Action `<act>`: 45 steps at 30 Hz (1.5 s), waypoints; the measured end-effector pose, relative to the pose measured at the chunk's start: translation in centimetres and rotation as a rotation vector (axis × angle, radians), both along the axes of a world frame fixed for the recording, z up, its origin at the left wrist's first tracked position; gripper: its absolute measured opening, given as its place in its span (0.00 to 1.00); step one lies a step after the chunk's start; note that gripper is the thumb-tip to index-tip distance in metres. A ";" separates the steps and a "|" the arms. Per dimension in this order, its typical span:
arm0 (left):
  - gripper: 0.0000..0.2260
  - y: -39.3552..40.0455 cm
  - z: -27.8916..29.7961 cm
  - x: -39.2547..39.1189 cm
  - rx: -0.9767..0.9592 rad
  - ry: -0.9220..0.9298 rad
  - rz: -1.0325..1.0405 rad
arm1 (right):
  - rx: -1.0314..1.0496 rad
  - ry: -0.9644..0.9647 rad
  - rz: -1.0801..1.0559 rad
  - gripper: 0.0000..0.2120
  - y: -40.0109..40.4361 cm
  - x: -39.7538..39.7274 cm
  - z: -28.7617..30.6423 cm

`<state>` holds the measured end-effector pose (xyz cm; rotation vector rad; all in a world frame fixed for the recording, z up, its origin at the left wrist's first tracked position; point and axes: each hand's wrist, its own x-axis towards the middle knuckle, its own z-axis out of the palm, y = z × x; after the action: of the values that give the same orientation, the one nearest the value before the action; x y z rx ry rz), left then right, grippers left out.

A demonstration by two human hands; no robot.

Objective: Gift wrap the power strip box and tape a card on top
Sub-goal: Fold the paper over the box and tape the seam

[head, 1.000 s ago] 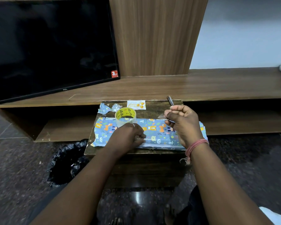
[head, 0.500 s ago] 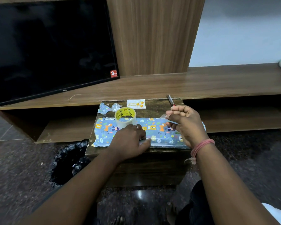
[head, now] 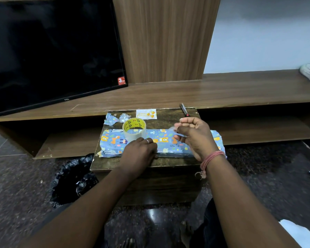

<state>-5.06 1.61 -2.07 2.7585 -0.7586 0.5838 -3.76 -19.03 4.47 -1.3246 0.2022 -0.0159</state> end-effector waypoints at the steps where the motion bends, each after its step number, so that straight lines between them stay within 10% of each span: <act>1: 0.06 0.0 0.0 0.0 -0.019 0.007 0.007 | 0.002 0.000 0.000 0.11 0.0 0.1 0.0; 15: 0.02 -1.0 0.9 0.7 -0.383 0.315 0.220 | 0.040 0.173 0.351 0.10 0.3 -1.3 -0.3; 28: 0.08 -1.6 0.7 2.2 -0.483 0.375 0.211 | 0.132 0.187 0.213 0.11 1.2 1.4 -2.3; 45: 0.09 -1.8 1.1 3.0 -0.518 0.522 0.246 | -0.525 -0.062 0.392 0.13 1.5 2.5 -3.7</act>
<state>-2.05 -0.20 -1.02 2.3546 -0.1226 0.0601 -1.25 -17.56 0.74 -1.8658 -0.1283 0.2350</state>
